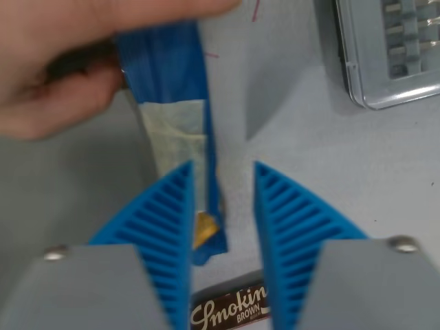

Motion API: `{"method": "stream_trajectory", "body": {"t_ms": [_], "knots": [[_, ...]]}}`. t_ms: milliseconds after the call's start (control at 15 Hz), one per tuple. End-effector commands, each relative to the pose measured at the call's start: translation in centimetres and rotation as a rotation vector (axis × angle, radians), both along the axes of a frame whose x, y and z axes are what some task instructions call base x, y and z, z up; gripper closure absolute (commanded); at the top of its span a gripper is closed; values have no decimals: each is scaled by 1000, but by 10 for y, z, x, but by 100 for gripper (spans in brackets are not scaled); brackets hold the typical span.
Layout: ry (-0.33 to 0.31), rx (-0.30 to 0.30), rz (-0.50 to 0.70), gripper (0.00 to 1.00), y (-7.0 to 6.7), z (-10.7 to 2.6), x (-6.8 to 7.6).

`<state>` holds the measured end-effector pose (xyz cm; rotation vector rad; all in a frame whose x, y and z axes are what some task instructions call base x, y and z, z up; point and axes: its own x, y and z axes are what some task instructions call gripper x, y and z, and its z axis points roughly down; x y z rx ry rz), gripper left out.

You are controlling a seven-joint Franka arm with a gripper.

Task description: Pick up the blue bag

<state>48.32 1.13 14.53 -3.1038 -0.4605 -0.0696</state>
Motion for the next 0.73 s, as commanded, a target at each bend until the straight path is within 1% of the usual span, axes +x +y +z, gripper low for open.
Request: {"method": "stream_trajectory", "body": {"t_ms": [67,333,733], "knots": [[-22,-3,23,100,-3,1,3],[-22,-3,23,100,-3,1,3],[2,-4,22,100,-3,21,3]]}}
